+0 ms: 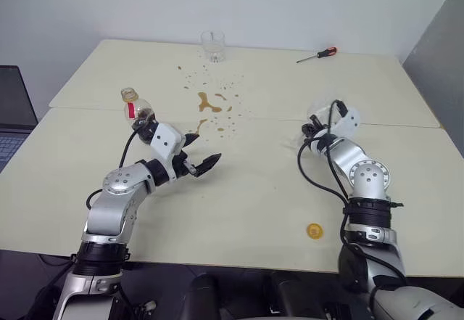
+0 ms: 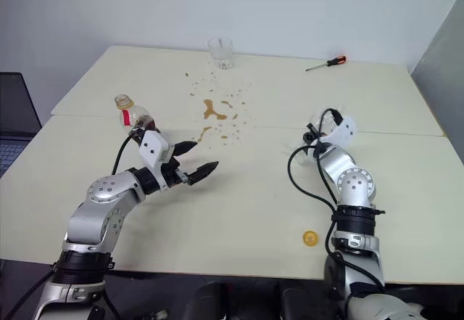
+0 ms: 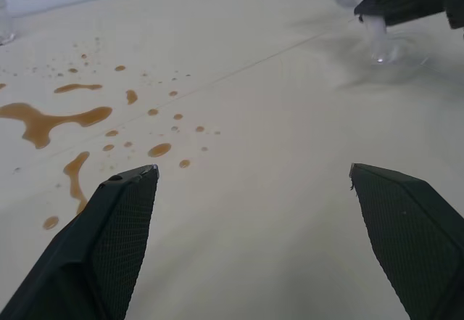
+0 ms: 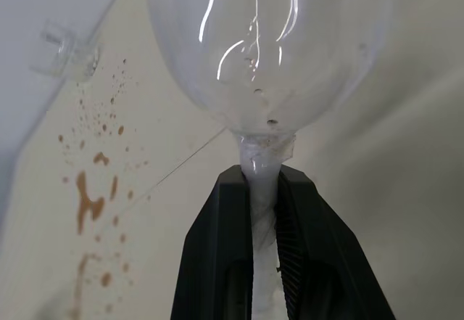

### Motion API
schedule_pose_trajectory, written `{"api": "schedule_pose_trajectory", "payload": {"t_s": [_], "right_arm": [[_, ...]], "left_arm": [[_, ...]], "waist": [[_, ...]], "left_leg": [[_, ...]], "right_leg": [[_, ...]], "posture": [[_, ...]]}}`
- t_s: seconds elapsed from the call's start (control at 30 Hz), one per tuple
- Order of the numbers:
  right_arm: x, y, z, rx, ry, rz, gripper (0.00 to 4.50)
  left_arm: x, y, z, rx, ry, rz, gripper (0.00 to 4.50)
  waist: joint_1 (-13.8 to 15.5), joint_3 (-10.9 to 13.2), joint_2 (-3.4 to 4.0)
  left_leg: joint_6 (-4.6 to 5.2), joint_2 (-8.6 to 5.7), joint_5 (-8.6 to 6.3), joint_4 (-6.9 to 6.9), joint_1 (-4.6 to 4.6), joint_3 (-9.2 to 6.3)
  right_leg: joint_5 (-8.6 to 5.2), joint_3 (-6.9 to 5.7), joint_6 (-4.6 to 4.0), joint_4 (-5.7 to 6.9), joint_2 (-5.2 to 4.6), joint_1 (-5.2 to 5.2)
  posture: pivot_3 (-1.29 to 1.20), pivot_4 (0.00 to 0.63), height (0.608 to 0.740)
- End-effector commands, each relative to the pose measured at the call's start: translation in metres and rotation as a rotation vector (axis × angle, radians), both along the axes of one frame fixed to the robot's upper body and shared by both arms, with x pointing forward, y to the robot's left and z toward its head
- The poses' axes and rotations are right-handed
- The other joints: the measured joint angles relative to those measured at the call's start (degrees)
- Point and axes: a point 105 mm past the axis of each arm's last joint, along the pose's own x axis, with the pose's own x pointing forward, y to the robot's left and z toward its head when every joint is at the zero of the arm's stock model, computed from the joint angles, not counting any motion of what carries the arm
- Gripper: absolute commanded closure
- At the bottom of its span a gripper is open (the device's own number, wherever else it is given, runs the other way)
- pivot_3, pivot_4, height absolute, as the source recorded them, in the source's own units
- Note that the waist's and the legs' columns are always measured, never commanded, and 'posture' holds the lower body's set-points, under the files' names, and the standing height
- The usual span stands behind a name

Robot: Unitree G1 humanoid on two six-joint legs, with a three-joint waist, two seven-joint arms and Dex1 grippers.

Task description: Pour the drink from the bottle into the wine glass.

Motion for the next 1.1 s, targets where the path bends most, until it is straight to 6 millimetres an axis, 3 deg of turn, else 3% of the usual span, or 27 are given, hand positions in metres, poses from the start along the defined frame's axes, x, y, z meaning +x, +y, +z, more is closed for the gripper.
{"api": "schedule_pose_trajectory", "payload": {"t_s": [0.03,0.13,0.27,0.57,0.8,1.1], "right_arm": [[-0.008,0.036,0.037,-0.118,-0.229,0.120,4.32],[-0.012,0.064,0.041,-0.181,-0.330,0.189,4.32],[-0.014,0.103,0.032,-0.262,-0.426,0.282,4.32],[-0.009,0.157,0.012,-0.388,-0.518,0.385,4.32],[0.001,0.163,-0.019,-0.489,-0.457,0.392,4.32],[-0.008,0.135,-0.036,-0.535,-0.492,0.376,4.32]], "left_arm": [[-0.003,0.002,0.009,-0.002,-0.048,0.006,0.00],[-0.005,0.003,0.004,0.001,-0.038,0.016,0.00],[-0.013,0.006,-0.005,0.017,0.006,0.000,0.00],[-0.021,0.014,-0.003,0.035,0.010,0.015,0.00],[-0.015,0.014,0.008,0.046,-0.013,0.016,0.00],[-0.003,0.012,0.015,0.040,-0.041,0.039,0.00]], "waist": [[-0.23,0.00,0.00],[-0.45,0.00,0.00],[-0.49,0.00,-0.01],[-0.50,0.00,-0.02],[-0.27,-0.02,-0.04],[-0.09,-0.05,-0.09]], "left_leg": [[0.00,0.03,0.00,-0.03,0.00,-0.01],[0.00,0.07,0.00,-0.18,0.04,-0.07],[-0.01,0.09,0.00,-0.25,0.04,-0.08],[-0.02,0.00,0.01,-0.25,0.02,0.00],[-0.02,0.01,0.01,-0.26,0.03,-0.04],[-0.03,0.00,0.01,-0.25,0.09,-0.07]], "right_leg": [[0.00,-0.01,0.00,-0.01,0.01,0.00],[0.00,-0.05,-0.02,-0.03,0.01,-0.02],[0.04,-0.08,-0.10,-0.03,0.01,-0.05],[0.11,-0.08,-0.22,-0.15,-0.06,-0.02],[0.11,-0.12,-0.23,-0.13,-0.06,0.00],[0.11,-0.14,-0.23,-0.03,-0.08,0.05]], "posture": [[0.00,0.150,0.740],[0.00,0.150,0.740],[0.00,0.150,0.740],[0.00,0.150,0.740],[0.00,0.150,0.740],[0.00,0.150,0.740]]}}
